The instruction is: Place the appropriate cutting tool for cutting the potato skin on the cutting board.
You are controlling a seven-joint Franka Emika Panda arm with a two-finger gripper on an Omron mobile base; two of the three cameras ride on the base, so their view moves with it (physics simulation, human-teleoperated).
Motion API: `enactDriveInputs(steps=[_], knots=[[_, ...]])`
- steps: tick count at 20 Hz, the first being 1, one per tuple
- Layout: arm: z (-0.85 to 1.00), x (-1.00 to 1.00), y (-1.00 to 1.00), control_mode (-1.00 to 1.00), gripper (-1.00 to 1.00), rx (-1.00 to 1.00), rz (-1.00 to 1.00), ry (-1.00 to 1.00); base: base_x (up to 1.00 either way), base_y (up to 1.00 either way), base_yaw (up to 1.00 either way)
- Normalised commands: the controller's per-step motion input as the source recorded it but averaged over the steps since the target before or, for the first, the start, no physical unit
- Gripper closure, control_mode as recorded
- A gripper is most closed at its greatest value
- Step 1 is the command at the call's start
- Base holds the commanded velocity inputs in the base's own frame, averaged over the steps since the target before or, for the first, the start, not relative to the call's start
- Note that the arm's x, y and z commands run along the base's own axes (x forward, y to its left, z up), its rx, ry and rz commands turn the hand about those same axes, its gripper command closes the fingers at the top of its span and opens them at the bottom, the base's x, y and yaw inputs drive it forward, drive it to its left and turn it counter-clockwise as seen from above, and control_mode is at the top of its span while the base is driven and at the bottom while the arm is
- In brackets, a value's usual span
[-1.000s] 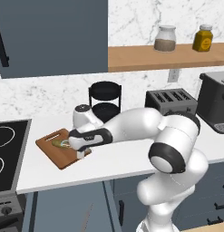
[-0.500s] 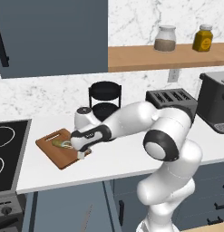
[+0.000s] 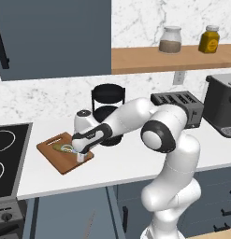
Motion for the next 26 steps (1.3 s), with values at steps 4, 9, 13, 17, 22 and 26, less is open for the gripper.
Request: enactDriveInputs(steps=[4,9,13,17,22,26], knots=[[-0.11,0.14,0.22,-1.0,1.0,0.0,0.02,0.01,0.0,0.0,0.0],[-0.18,0.0,0.32,-1.0,-1.0,0.0,0.02,0.04,0.0,0.0,0.0],[-0.06,0.0,0.15,-1.0,-1.0,0.0,0.03,0.01,0.0,0.0,0.0],[-0.02,0.0,0.04,-1.0,-1.0,0.0,0.03,0.01,0.0,0.0,0.0],[0.09,-0.05,0.0,-1.0,-1.0,0.0,0.01,0.0,0.0,0.0,0.0],[0.4,-0.43,0.0,-1.0,-1.0,0.0,0.0,-0.02,0.0,0.0,0.0]])
